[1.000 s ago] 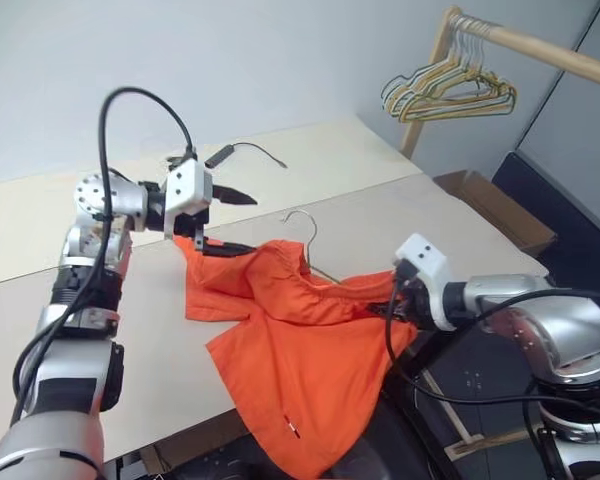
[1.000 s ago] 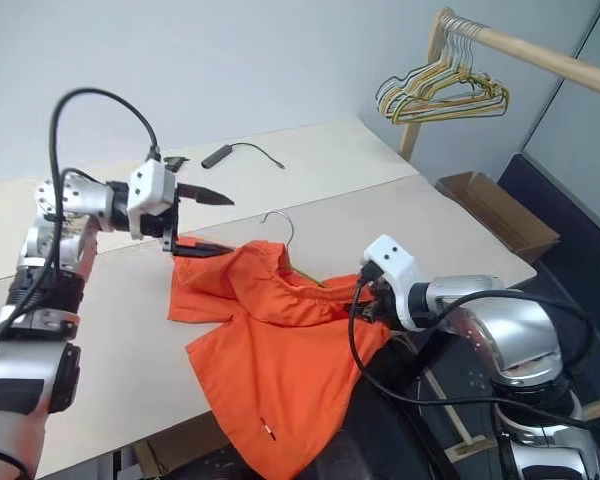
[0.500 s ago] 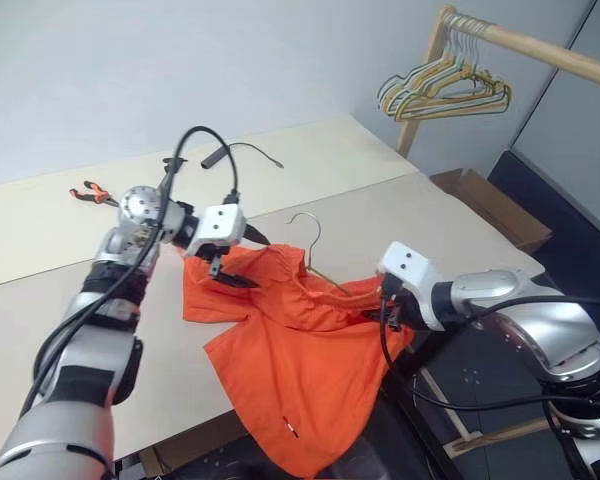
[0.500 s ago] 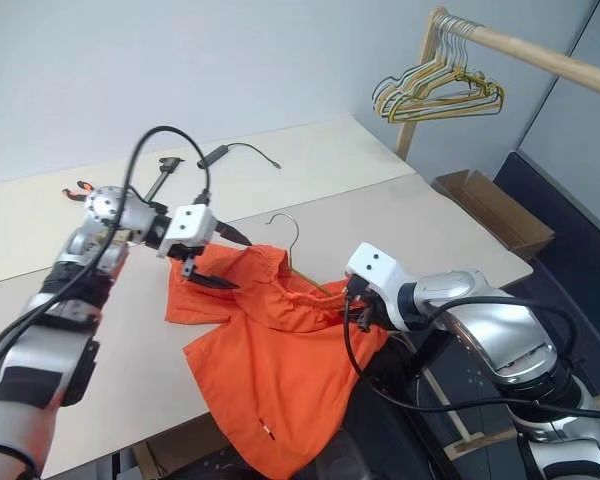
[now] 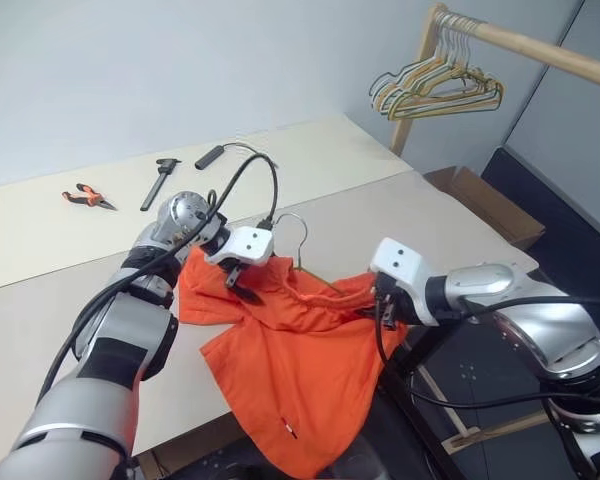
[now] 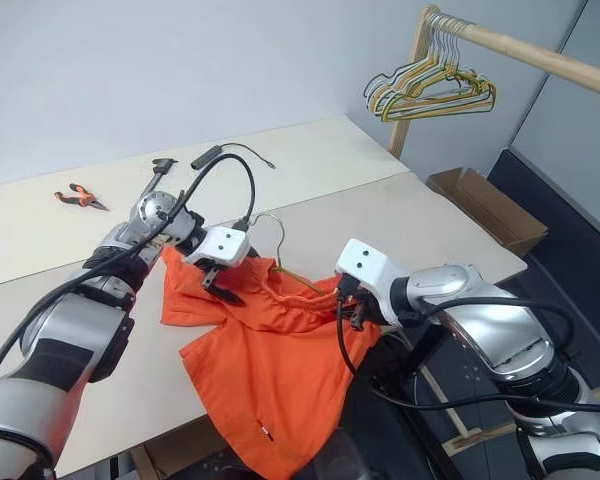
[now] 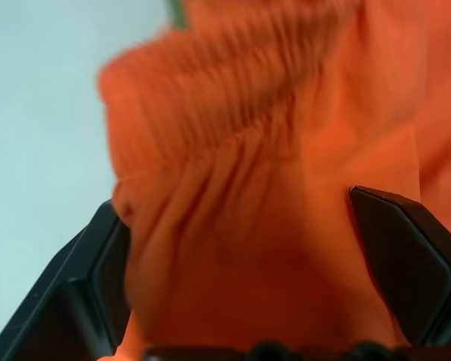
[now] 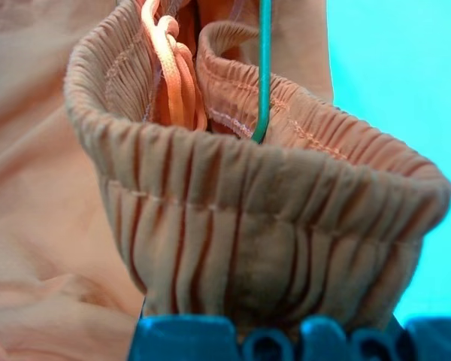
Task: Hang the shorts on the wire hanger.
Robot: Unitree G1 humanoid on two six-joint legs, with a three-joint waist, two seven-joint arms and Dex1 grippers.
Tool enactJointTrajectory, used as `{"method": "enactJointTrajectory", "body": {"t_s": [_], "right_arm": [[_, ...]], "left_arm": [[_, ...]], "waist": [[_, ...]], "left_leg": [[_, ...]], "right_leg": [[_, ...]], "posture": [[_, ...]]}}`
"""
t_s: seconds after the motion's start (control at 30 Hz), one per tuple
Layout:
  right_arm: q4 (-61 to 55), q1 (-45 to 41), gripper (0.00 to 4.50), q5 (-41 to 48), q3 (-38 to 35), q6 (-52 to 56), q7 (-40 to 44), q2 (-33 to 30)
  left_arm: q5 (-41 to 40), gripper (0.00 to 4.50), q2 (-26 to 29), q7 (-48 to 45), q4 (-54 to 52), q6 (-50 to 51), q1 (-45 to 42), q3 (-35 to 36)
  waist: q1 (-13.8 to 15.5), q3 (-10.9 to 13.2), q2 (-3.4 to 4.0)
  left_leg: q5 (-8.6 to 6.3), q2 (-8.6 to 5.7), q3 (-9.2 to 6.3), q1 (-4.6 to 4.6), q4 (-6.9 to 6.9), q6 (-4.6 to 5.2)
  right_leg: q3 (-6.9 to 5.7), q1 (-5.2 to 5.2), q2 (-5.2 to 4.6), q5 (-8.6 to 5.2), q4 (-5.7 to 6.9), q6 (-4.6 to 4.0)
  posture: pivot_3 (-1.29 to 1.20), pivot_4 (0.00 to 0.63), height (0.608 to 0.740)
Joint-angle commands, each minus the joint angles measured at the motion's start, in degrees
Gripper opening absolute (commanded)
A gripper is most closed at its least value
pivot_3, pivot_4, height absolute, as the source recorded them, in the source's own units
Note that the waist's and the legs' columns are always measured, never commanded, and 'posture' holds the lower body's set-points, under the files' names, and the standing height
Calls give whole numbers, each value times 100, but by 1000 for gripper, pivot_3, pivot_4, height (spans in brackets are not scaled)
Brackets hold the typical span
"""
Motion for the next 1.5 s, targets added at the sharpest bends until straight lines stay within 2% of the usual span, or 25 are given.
{"method": "enactJointTrajectory", "body": {"t_s": [0.03,0.4,0.67,0.87,0.93,1.0,1.23,1.37,1.5], "right_arm": [[-187,-169,873,64,-131,-152,-9,-6],[-61,-228,873,97,-202,-181,14,51],[38,-208,873,120,-245,-288,68,49],[118,-163,873,-26,-56,-466,57,4],[71,-120,1596,-86,-10,-567,64,-32],[24,-80,2094,-81,-35,-576,49,-52],[-260,223,4413,166,-755,-594,171,-441],[-240,96,4487,301,-1433,-617,202,-743],[84,-800,4487,684,-1930,-391,96,-519]], "left_arm": [[116,3610,38,246,101,-104,-186,48],[-66,66,322,109,78,-14,-59,339],[-406,25,531,-141,-175,286,184,711],[-421,25,609,-169,-396,352,388,719],[-467,0,600,-160,-461,441,430,742],[-516,0,597,-145,-527,535,462,775],[-590,0,646,-25,-517,814,364,940],[-571,0,683,148,-489,843,262,986],[-551,0,726,254,-491,824,160,1000]], "waist": [[-4,0,0],[-94,-1,-1],[-95,-1,-1],[-88,-1,-1],[-86,-1,-1],[-84,-1,-1],[-66,-1,-2],[-53,-1,-2],[-73,-1,-2]], "left_leg": [[0,0,0,0,0,0],[0,-1,-2,0,0,0],[0,-1,-3,-1,0,1],[1,-2,-4,0,0,1],[1,-2,-4,-1,1,1],[1,-2,-4,-2,0,1],[1,-3,-4,-2,1,1],[1,-3,-4,-1,1,1],[1,-3,-2,4,-1,1]], "right_leg": [[0,0,-1,0,0,0],[-2,0,-2,0,4,1],[-3,-1,-4,0,28,2],[-4,0,-5,0,30,2],[-4,0,-5,0,30,2],[-4,-1,-4,0,30,2],[-5,0,-5,0,28,2],[-6,0,-7,-1,26,4],[-2,1,-8,-2,19,4]], "posture": [[-366,14,740],[-352,11,740],[-339,9,740],[-329,12,740],[-328,14,740],[-329,17,740],[-335,23,740],[-329,23,740],[-328,21,740]]}}
